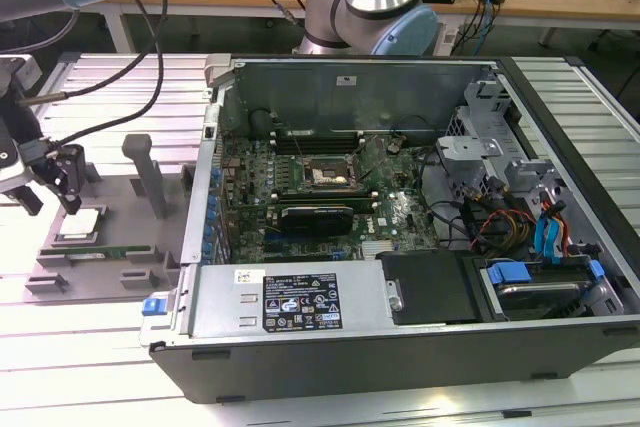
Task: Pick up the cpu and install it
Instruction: 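Pick up the cpu and move it towards the insertion slot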
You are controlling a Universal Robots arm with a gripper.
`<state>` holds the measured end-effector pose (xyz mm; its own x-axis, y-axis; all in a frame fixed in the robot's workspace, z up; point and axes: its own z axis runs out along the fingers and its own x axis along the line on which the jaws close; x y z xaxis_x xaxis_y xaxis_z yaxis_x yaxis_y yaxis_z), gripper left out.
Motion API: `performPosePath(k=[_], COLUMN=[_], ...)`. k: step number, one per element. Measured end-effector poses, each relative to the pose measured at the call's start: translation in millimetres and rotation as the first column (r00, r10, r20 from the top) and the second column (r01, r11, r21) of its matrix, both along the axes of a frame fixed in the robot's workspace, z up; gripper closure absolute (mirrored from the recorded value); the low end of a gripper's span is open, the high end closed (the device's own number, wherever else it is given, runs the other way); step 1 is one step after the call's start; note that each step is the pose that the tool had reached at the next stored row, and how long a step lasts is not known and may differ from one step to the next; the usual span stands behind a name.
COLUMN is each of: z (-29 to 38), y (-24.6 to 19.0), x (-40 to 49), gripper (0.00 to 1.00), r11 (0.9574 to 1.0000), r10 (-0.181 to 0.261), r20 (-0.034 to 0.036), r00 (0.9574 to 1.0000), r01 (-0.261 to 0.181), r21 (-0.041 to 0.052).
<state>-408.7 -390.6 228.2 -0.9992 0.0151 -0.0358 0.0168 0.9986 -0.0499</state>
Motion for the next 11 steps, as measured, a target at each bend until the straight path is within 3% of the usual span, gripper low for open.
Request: performPosePath(k=[4, 8, 11], z=[-6.9, -15.8, -19.7], y=[0.0, -0.1, 0.0], x=[0.2, 13.5, 14.2], gripper=[0.46, 0.46, 0.46], r11=[1.0000, 1.0000, 0.9999], r10=[0.000, 0.000, 0.011], r20=[0.0000, -0.0023, -0.0023], r00=[1.0000, 1.0000, 0.9999], r01=[0.000, 0.000, -0.011], r21=[0.0001, 0.0036, 0.0051])
